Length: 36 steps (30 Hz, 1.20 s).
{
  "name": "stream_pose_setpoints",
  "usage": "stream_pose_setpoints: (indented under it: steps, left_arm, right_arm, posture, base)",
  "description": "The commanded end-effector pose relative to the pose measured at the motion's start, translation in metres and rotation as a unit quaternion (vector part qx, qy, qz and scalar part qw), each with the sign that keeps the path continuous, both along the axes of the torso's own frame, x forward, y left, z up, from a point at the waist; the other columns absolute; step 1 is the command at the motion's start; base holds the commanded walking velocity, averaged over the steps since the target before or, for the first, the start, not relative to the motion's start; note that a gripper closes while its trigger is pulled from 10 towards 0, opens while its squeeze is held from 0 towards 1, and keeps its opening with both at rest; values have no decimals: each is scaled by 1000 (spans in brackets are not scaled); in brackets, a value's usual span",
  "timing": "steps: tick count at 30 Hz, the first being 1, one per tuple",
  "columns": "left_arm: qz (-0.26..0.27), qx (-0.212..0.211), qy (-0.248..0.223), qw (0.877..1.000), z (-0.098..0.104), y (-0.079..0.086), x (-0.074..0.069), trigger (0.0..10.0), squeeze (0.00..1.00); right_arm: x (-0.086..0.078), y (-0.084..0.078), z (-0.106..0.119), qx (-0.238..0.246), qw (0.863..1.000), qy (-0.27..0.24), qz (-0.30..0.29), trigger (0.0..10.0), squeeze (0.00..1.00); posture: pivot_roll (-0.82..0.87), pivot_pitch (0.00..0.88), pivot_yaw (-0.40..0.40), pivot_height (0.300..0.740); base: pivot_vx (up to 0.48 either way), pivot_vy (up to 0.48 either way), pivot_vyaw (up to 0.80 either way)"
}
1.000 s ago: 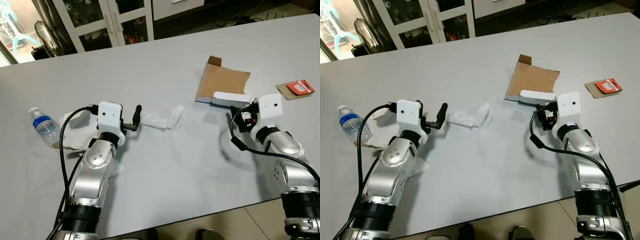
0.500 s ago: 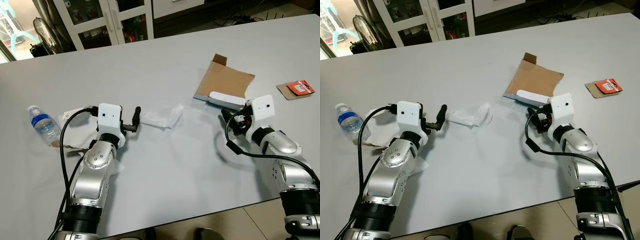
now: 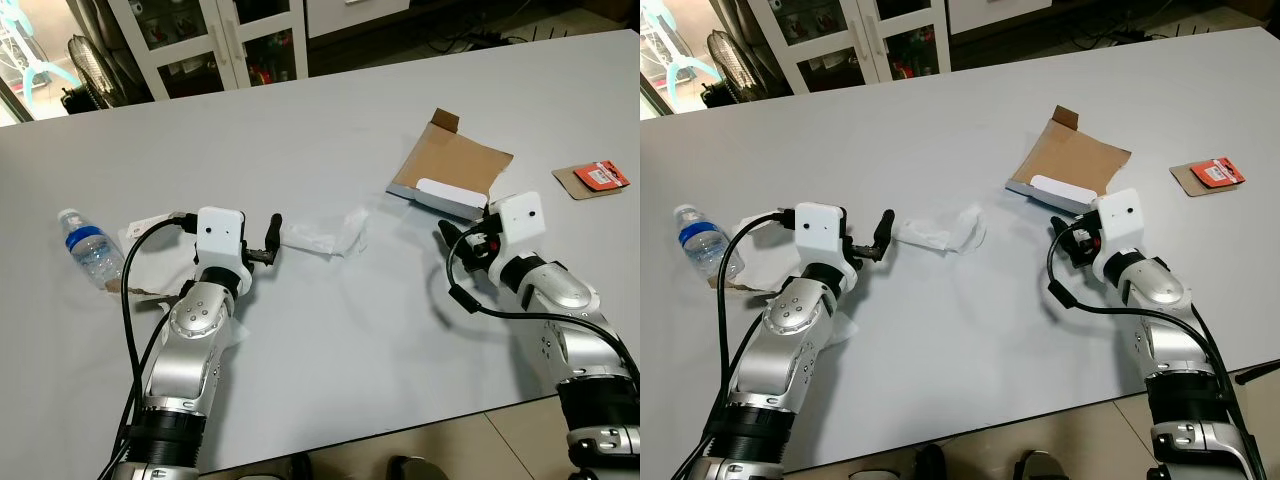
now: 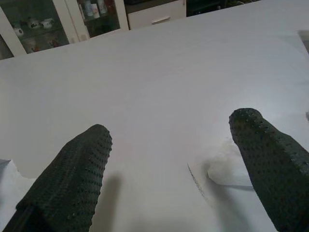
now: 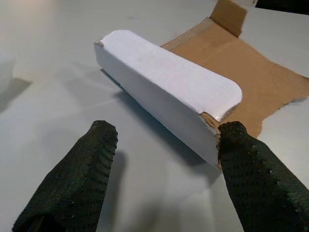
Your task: Picking trash to rubbish bin
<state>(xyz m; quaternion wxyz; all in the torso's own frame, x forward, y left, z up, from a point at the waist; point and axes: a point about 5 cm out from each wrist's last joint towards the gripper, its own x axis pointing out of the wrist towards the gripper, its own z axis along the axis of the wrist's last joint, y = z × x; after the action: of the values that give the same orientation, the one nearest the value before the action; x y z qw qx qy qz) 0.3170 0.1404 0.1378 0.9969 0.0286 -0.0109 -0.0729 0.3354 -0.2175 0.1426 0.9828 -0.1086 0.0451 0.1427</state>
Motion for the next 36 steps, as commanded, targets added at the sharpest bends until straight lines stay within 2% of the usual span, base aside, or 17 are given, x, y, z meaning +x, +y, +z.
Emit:
stream_pose_setpoints:
  steps: [1, 11, 12, 13, 14, 15, 22, 36]
  left_arm:
    - [9, 3, 9, 1000, -3, 3, 0, 10000, 0]
    - [15, 1, 19, 1000, -7, 5, -3, 10000, 0]
    - [17, 0, 20, 1000, -8, 5, -4, 10000, 0]
    - [17, 0, 20, 1000, -8, 5, -4, 10000, 0]
    - [17, -1, 21, 1000, -8, 6, -4, 10000, 0]
    - [19, -1, 22, 1000, -8, 6, -5, 10000, 0]
    - [25, -3, 23, 999, -9, 7, -6, 10000, 0]
    - [24, -4, 24, 999, -9, 6, -3, 10000, 0]
  right_arm:
    - [2, 4, -3, -9, 1000, 0, 6, 10000, 0]
    - [11, 14, -17, -26, 999, 12, 28, 10000, 0]
    - [12, 16, -18, -28, 999, 13, 33, 2392, 0]
    - [12, 16, -18, -28, 999, 13, 33, 2392, 0]
    - [12, 17, -19, -28, 999, 13, 36, 745, 0]
    - [14, 18, -19, -29, 999, 13, 37, 0, 0]
    - [18, 25, -20, -28, 999, 2, 42, 0, 0]
    - [17, 22, -20, -27, 999, -17, 26, 0, 0]
  posture:
    - [-47, 157, 89, 740]
    - [-31, 169, 82, 740]
    - [-31, 169, 82, 740]
    - [-31, 169, 82, 740]
    - [-31, 169, 82, 740]
    - [-24, 170, 78, 740]
    - [-20, 170, 75, 740]
    - [-26, 162, 80, 740]
  base:
    - [0, 0, 0]
    - [0, 0, 0]
    - [0, 0, 0]
    - [0, 0, 0]
    - [0, 0, 0]
    - [0, 0, 0]
    - [0, 0, 0]
    - [0, 0, 0]
